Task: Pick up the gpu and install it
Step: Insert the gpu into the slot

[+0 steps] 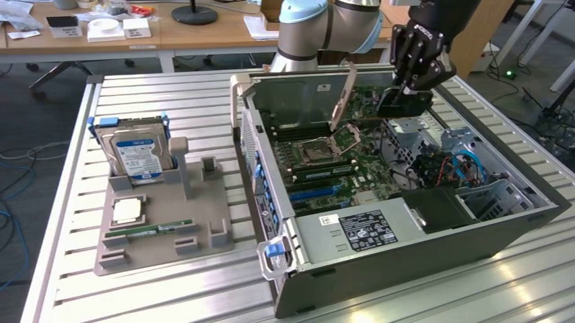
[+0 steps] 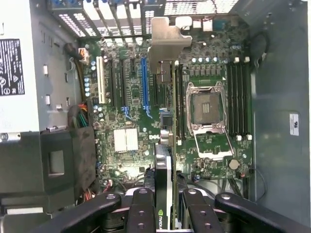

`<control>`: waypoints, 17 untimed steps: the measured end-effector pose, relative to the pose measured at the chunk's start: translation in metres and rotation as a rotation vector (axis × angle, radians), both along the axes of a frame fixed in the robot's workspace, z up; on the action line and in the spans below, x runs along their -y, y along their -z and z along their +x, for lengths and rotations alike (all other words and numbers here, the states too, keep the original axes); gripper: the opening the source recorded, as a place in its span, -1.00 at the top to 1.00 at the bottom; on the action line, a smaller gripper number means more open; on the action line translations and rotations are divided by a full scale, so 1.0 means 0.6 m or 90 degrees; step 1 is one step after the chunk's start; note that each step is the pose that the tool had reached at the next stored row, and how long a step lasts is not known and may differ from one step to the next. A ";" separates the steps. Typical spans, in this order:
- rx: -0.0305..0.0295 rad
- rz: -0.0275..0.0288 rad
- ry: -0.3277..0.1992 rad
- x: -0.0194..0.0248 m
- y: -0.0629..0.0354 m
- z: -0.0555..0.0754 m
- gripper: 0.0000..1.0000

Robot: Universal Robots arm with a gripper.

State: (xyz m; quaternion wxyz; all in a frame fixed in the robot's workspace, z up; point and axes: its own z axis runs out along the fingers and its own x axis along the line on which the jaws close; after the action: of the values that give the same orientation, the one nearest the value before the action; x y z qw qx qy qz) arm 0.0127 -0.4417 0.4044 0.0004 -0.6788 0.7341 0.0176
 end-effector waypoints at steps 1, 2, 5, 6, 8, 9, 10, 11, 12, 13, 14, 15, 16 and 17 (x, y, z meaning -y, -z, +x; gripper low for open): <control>0.0010 0.0000 -0.004 0.0000 0.001 0.000 0.47; 0.0019 0.0000 -0.006 0.0000 0.002 -0.001 0.47; 0.0047 0.0000 -0.014 0.0000 0.004 -0.003 0.47; 0.0058 0.0000 -0.016 0.0000 0.005 -0.004 0.47; 0.0081 0.0000 -0.021 0.0000 0.006 -0.005 0.47; 0.0092 0.0000 -0.023 0.0000 0.007 -0.006 0.47; 0.0101 0.0000 -0.025 0.0000 0.007 -0.006 0.47; 0.0108 0.0000 -0.027 0.0000 0.008 -0.008 0.47; 0.0110 -0.0001 -0.029 0.0001 0.008 -0.009 0.47; 0.0110 -0.0001 -0.029 0.0001 0.008 -0.009 0.47; 0.0110 -0.0001 -0.029 0.0001 0.008 -0.009 0.47; 0.0110 0.0000 -0.029 0.0000 0.008 -0.009 0.47; 0.0111 0.0000 -0.029 0.0000 0.008 -0.009 0.47; 0.0111 0.0001 -0.029 0.0000 0.008 -0.010 0.47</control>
State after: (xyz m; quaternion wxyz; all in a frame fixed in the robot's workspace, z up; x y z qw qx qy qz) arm 0.0069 -0.4417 0.3994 0.0064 -0.6956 0.7183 0.0117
